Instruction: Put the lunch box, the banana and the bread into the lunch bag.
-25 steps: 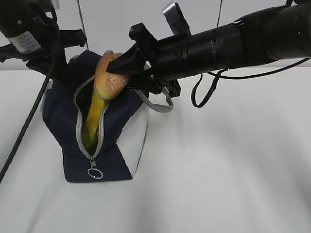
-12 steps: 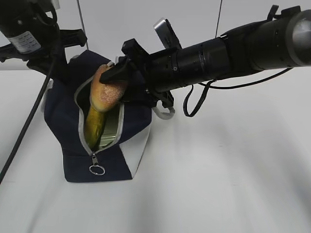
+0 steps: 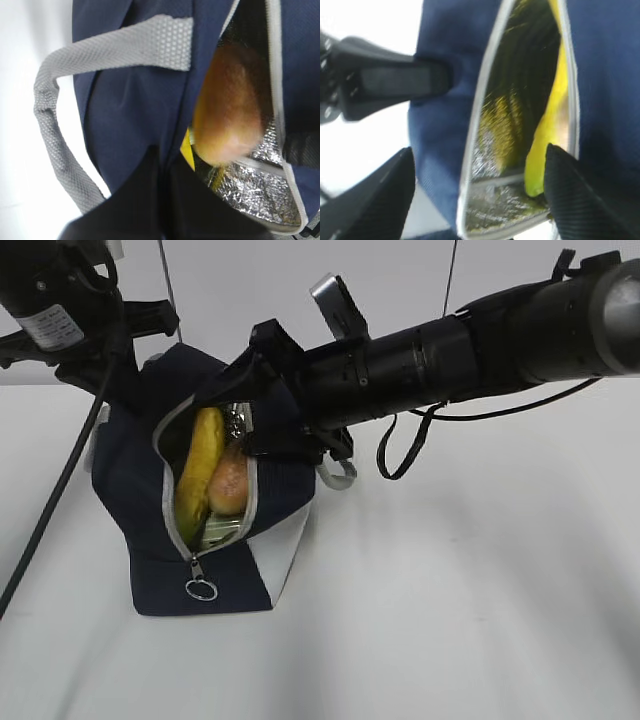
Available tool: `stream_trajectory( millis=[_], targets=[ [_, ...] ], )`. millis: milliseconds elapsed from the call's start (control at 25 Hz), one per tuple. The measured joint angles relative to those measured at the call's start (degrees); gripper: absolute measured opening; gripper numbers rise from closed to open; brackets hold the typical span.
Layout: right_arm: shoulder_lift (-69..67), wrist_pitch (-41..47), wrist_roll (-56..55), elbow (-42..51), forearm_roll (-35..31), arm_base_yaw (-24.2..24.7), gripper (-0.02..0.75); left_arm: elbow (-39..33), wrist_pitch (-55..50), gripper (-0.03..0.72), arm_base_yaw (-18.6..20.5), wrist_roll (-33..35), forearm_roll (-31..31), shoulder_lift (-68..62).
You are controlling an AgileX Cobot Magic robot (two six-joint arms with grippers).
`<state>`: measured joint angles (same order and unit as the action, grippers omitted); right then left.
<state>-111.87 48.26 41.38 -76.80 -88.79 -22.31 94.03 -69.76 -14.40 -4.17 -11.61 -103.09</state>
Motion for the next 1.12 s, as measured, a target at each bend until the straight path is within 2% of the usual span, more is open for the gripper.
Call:
stream_trajectory(
  millis=[560,760,1120],
  targets=[
    [0.0,16.0,3.3,-6.7,1.0,4.6,0.585,0.0,-0.1,-0.003,0.0,0.0,0.0,0.0],
    [0.0,18.6,3.3,-10.1,2.6,5.3,0.569,0.0,-0.1,-0.003,0.0,0.0,0.0,0.0],
    [0.0,18.1,0.9,-14.8,14.3,9.5,0.52,0.0,-0.1,-0.003,0.0,0.0,0.0,0.0]
  ],
)
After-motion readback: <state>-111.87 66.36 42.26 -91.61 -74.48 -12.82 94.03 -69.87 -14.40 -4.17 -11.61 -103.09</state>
